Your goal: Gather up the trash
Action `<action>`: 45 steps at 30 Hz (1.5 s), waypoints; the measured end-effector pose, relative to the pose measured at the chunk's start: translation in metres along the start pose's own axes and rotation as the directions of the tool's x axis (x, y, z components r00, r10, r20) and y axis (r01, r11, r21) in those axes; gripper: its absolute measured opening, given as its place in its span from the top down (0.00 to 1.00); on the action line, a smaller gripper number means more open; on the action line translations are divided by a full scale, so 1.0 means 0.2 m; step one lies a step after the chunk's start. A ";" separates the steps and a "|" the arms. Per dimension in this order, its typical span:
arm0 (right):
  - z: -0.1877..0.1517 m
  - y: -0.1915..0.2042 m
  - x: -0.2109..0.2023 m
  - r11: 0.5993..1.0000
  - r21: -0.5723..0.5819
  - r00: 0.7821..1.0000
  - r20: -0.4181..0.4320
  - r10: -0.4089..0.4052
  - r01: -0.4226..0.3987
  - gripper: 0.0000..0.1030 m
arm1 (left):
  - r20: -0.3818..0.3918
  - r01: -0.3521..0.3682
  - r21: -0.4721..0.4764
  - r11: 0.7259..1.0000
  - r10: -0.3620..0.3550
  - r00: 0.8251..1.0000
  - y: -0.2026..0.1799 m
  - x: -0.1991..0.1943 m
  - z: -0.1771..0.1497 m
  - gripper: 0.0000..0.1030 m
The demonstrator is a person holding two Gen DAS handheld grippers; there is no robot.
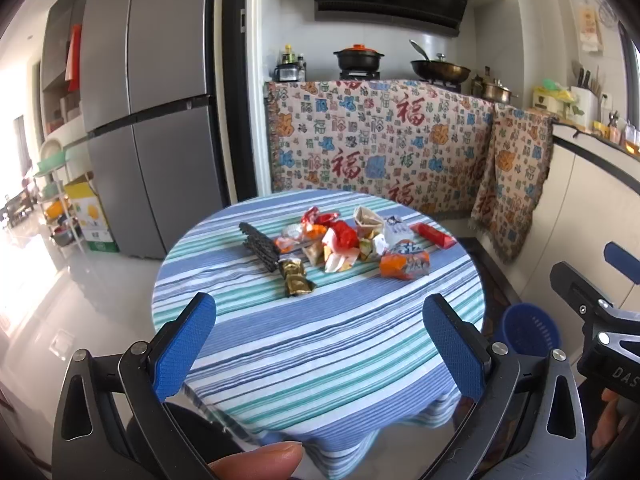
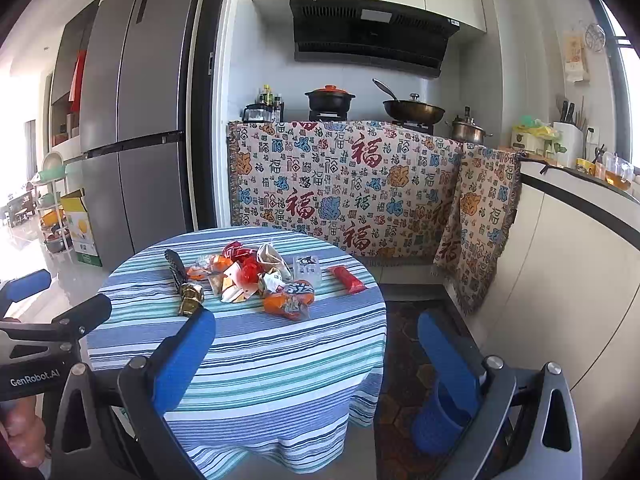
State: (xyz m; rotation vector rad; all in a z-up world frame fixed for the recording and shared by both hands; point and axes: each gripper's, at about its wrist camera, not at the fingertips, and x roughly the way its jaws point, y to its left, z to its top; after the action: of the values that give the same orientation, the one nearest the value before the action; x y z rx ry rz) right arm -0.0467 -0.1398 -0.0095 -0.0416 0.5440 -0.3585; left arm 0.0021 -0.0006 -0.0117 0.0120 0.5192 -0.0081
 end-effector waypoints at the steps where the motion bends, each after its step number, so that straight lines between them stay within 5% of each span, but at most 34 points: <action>1: 0.00 0.00 0.00 1.000 0.000 1.000 -0.001 0.000 0.000 0.00 | 0.000 0.000 0.000 1.000 0.000 1.000 0.00 0.00 0.00 0.00; 34: -0.01 0.01 0.06 1.000 -0.003 0.999 -0.027 -0.017 0.017 0.00 | -0.011 0.001 0.001 1.000 -0.001 1.000 -0.01 0.01 -0.07 0.00; 45: -0.04 0.00 0.12 1.000 0.008 0.999 -0.046 -0.019 0.019 0.00 | -0.072 -0.005 -0.028 1.000 0.003 0.997 0.04 0.11 -0.11 0.00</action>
State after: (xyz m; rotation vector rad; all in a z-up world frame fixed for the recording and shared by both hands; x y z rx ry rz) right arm -0.0312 -0.1475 -0.0295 -0.0303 0.5874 -0.3809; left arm 0.0105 0.0081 -0.0410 -0.0147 0.5909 0.0036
